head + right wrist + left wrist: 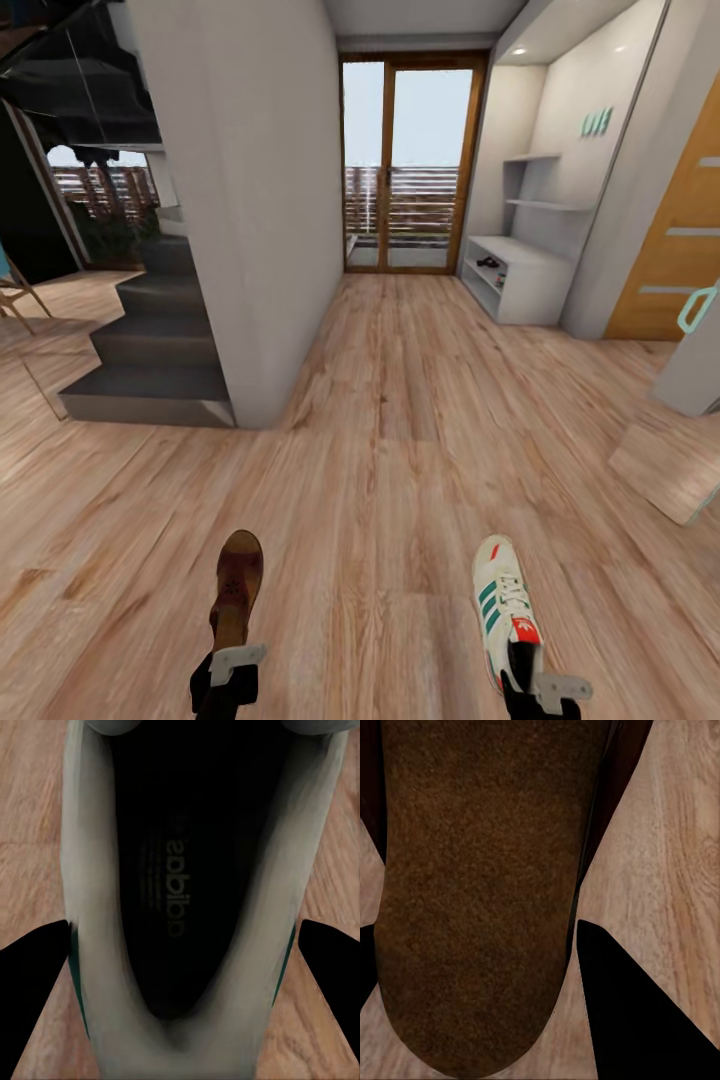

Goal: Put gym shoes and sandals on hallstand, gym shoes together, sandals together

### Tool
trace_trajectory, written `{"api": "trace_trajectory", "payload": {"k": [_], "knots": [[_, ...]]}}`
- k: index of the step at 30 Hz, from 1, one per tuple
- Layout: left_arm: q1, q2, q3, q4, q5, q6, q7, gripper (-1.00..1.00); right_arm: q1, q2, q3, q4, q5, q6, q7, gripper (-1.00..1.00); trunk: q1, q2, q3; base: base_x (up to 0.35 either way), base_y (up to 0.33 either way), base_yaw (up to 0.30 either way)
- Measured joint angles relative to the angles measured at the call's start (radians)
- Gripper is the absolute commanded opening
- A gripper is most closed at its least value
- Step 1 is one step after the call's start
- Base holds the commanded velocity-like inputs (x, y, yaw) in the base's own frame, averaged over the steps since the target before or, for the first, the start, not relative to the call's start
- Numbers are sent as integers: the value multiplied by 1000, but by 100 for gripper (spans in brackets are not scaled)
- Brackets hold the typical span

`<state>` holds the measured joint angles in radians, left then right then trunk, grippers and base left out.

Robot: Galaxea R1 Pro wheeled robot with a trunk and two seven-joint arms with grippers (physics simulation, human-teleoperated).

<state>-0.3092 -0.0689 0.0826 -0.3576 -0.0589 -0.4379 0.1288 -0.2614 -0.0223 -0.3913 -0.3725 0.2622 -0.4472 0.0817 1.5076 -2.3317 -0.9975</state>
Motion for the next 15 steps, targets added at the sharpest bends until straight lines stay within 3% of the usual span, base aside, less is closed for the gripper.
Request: {"api": "trace_trajectory", "payload": {"k": [7, 15], "knots": [[0, 0, -1, 3, 0, 0, 0, -100, 0, 0, -88, -2, 1, 0, -3, -100, 0, 0, 0, 336, 0, 0], [0, -1, 0, 13, 0, 0, 0, -100, 0, 2, -102, -2, 5, 0, 1, -100, 0, 0, 0, 336, 0, 0]]}}
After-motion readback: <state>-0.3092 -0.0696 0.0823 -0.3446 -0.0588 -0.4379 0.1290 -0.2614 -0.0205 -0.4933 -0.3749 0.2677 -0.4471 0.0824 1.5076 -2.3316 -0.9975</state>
